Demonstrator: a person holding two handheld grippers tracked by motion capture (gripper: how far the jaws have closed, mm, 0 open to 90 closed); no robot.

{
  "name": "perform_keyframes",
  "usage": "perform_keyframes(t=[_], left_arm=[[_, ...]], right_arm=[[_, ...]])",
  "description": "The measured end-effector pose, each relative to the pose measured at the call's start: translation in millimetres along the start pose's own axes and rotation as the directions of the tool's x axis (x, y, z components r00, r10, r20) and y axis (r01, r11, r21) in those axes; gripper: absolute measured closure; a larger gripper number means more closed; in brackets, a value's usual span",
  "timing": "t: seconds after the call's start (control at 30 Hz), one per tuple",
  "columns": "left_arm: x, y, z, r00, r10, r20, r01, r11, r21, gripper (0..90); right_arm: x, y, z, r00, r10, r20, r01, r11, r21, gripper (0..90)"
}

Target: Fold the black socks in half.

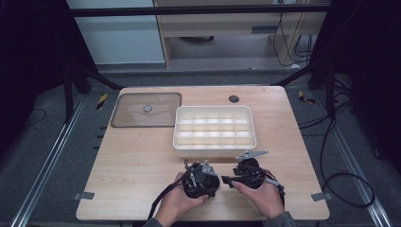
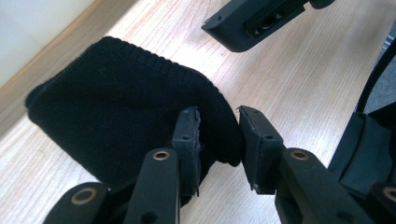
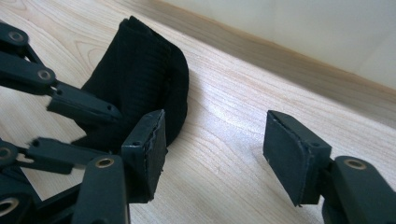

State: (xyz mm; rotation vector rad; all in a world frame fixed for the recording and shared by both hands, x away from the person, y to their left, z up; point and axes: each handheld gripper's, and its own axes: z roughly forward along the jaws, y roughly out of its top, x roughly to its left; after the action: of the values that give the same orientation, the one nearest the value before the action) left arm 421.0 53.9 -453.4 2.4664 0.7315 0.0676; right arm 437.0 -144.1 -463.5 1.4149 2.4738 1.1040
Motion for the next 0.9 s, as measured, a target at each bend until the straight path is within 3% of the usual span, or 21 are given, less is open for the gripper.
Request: perform_keyframes(t=[0.27, 0.67, 0.9], left_arm=[[-3.7, 1.4, 1.0, 0.9999, 0.013, -0.007, -0.013, 0.9999, -0.006, 63.7], [-14.9, 5.1, -10.7, 0.9990, 0.045, -0.006, -0.045, 0.9988, -0.018, 62.3], [-14.2, 7.7, 0.4, 0.9992, 0.040, 0.001, -0.040, 0.9991, -0.013, 62.7]], right_arm=[[0.3, 2.9, -2.2, 1.0000, 0.000, 0.004, 0.000, 1.000, -0.006, 39.1], [-4.4, 4.1, -8.8, 0.9998, 0.014, 0.012, -0.013, 1.000, -0.020, 38.9], [-4.9, 5.7, -9.8, 0.9997, 0.021, 0.012, -0.021, 0.999, -0.024, 39.4]])
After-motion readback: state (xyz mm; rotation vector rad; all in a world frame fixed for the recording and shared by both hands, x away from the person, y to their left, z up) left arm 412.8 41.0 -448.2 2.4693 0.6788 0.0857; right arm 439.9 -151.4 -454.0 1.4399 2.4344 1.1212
